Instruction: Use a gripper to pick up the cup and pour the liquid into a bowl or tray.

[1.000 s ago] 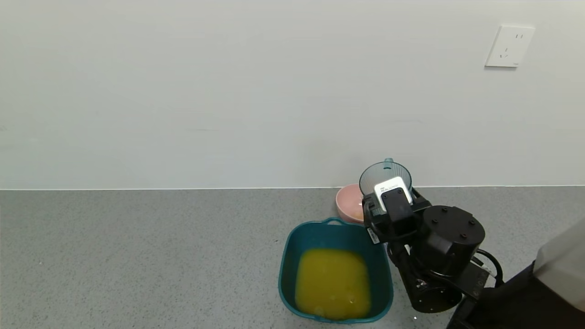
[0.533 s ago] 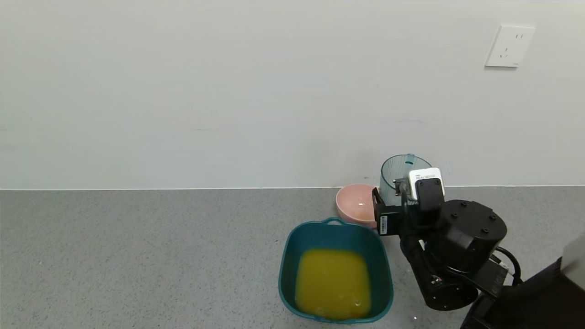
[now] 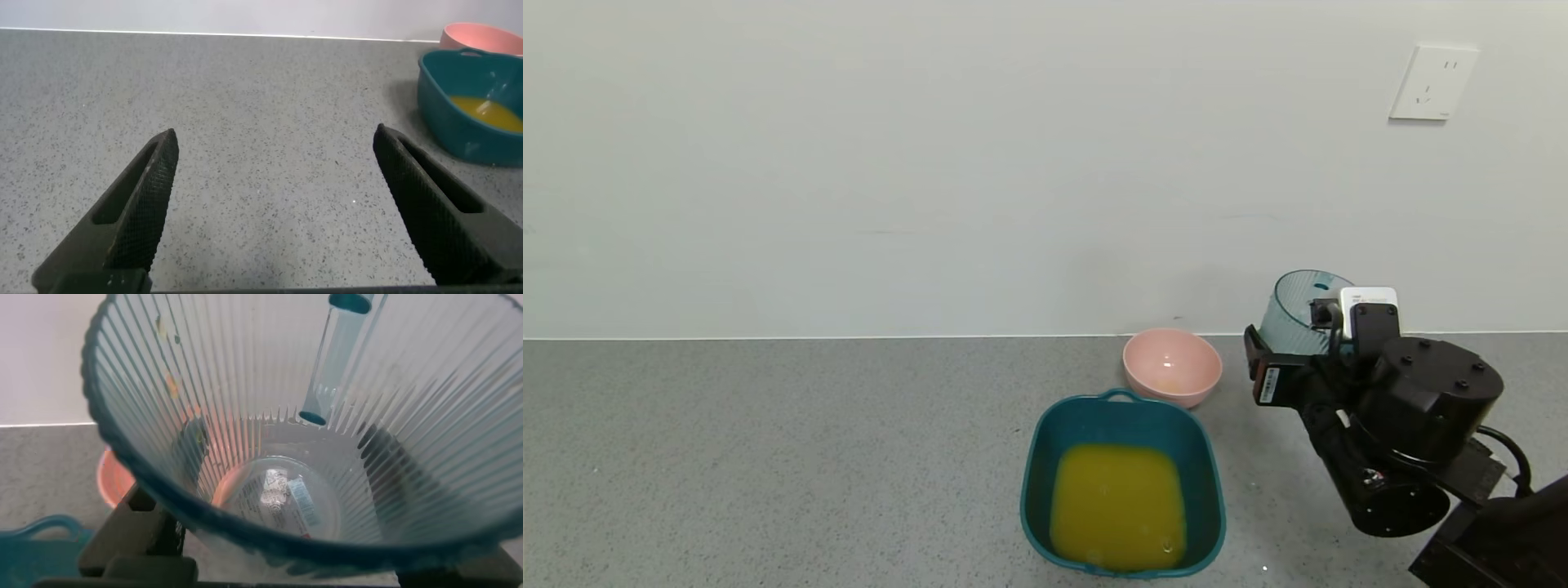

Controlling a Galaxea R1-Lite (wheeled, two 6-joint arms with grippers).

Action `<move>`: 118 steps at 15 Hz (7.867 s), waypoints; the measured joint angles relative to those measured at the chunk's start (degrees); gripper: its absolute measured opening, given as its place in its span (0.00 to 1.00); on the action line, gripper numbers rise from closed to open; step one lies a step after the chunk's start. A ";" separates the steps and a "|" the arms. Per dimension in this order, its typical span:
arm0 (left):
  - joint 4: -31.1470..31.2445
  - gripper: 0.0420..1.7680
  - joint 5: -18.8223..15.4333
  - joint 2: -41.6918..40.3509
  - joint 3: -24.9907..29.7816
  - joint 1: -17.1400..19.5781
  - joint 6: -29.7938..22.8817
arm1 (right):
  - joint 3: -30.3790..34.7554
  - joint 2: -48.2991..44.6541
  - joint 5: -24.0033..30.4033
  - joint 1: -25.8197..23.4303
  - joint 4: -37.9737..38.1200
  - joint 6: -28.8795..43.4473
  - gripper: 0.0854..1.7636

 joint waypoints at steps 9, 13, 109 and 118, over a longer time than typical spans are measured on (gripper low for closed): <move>0.00 0.97 0.00 0.00 0.00 0.00 0.00 | 1.29 3.64 10.50 -16.47 0.96 4.07 0.76; 0.00 0.97 0.00 0.00 0.00 0.00 0.00 | -3.74 10.68 13.45 -21.00 1.13 4.53 0.76; 0.00 0.97 0.00 0.00 0.00 0.00 0.02 | 5.00 -100.91 32.61 -29.37 97.05 1.84 0.96; 0.00 0.97 0.00 0.00 0.00 0.00 0.00 | 26.22 -107.39 35.23 -29.66 79.48 -0.83 0.96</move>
